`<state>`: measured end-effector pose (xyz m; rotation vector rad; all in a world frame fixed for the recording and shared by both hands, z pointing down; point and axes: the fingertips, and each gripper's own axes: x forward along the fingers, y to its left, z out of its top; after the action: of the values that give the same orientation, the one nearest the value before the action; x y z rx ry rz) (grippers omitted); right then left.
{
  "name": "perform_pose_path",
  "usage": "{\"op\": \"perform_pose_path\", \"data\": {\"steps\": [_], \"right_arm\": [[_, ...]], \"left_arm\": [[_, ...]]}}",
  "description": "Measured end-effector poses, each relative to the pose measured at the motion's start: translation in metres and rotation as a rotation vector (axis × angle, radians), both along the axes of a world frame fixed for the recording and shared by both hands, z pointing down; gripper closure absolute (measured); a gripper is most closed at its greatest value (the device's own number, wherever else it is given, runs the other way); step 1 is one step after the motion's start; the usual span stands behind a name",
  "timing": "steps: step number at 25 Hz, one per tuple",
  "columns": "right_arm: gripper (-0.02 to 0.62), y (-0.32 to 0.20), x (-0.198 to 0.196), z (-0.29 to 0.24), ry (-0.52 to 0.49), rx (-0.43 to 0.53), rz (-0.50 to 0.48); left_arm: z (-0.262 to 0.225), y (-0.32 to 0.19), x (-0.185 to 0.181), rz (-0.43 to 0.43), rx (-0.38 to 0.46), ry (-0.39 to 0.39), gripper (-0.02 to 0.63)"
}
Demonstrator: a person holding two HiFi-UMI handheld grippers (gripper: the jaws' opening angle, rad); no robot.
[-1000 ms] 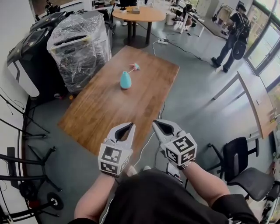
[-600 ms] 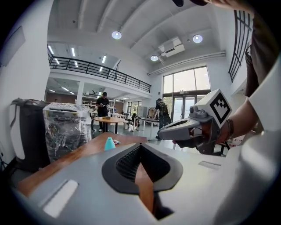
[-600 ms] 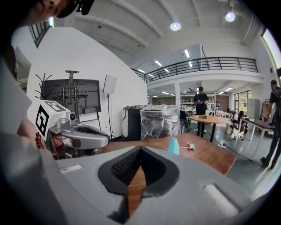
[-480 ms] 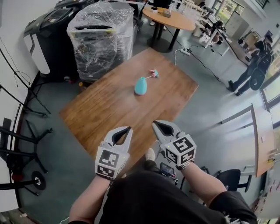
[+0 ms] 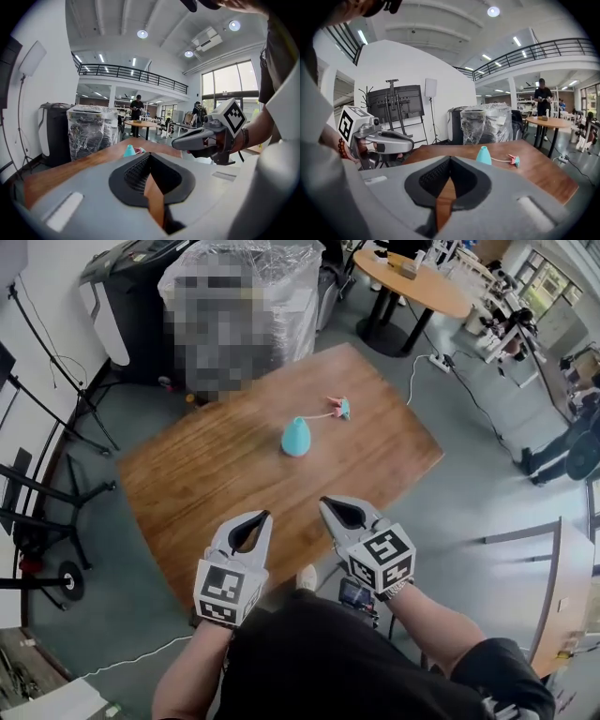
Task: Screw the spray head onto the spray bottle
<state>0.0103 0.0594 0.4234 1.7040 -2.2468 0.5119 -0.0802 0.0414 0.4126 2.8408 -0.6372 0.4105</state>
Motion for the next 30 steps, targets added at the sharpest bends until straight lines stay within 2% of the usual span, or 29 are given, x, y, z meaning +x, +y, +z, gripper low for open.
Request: {"op": "perform_pose_path", "data": {"steps": [6, 14, 21, 25, 30], "right_arm": [[0.603, -0.015, 0.025, 0.011, -0.029, -0.014, -0.024], [0.603, -0.029, 0.042, -0.001, 0.005, -0.005, 0.051], [0.603, -0.037, 0.074, 0.006, 0.02, -0.031, 0.069], [0.603, -0.056, 0.108, 0.019, 0.03, -0.045, 0.027], [0.603, -0.084, 0.157, 0.04, 0.024, -0.093, -0.094]], "left_arm": [[0.0, -0.002, 0.033, -0.003, -0.01, -0.014, 0.589], [-0.006, -0.012, 0.066, 0.133, 0.028, -0.029, 0.589], [0.004, -0.021, 0.096, 0.164, 0.007, -0.041, 0.589], [0.014, -0.042, 0.128, 0.13, 0.0, -0.055, 0.589], [0.031, -0.067, 0.173, 0.016, -0.045, -0.077, 0.571]]}}
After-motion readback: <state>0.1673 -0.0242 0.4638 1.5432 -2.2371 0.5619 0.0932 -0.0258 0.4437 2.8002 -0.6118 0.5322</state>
